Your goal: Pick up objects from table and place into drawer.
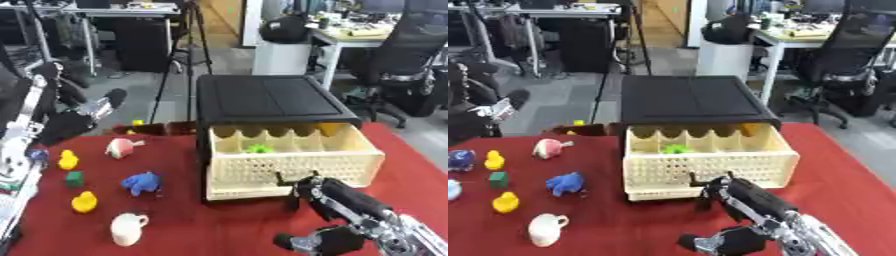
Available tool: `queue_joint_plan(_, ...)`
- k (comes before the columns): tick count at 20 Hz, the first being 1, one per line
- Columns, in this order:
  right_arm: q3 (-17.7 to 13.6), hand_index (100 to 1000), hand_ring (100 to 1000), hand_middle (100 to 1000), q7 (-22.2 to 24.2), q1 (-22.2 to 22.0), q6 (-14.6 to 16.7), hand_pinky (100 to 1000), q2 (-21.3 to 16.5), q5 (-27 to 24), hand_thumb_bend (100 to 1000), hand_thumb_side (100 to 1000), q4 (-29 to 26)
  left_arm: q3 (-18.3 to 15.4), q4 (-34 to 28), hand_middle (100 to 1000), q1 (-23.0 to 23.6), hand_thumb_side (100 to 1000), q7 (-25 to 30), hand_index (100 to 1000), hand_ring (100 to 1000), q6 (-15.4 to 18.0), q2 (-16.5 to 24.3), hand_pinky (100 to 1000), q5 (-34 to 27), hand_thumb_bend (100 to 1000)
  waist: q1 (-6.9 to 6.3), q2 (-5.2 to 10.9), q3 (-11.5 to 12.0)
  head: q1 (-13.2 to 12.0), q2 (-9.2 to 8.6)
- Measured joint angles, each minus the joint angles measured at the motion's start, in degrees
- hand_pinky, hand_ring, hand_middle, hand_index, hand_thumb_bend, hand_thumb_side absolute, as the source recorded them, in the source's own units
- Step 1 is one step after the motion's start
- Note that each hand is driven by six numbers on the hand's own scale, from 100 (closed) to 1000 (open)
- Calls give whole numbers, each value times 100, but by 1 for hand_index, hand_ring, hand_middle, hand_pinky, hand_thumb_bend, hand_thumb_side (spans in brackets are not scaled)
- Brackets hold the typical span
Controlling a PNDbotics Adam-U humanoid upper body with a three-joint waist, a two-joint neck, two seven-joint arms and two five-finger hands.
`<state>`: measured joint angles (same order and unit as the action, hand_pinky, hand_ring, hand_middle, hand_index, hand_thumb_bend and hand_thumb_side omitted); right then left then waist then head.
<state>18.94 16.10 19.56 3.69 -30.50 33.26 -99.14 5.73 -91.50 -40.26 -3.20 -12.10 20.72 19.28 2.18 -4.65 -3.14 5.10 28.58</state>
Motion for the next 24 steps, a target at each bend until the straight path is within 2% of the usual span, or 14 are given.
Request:
queue_joint_plan(8,-112,656,170,624,-197,121,-66,100,1,156,599,724,280,-27,-14,542,38,515,-12,749,501,1,0,509,-8,673,-18,0,40,0,0)
queue_joint_plan(14,-237,659,156,597,-339,308,-147,100,0,198,595,728,339,-28,-17,543,49,519,-12,749,501,-6,0,510,-8,671,-26,3,77,7,0)
queue_joint_plan(24,-242,669,137,558,-337,576,-156,100,2,198,595,726,479,-28,-17,543,57,519,8,750,501,-5,-2,510,-8,663,-28,6,164,33,0)
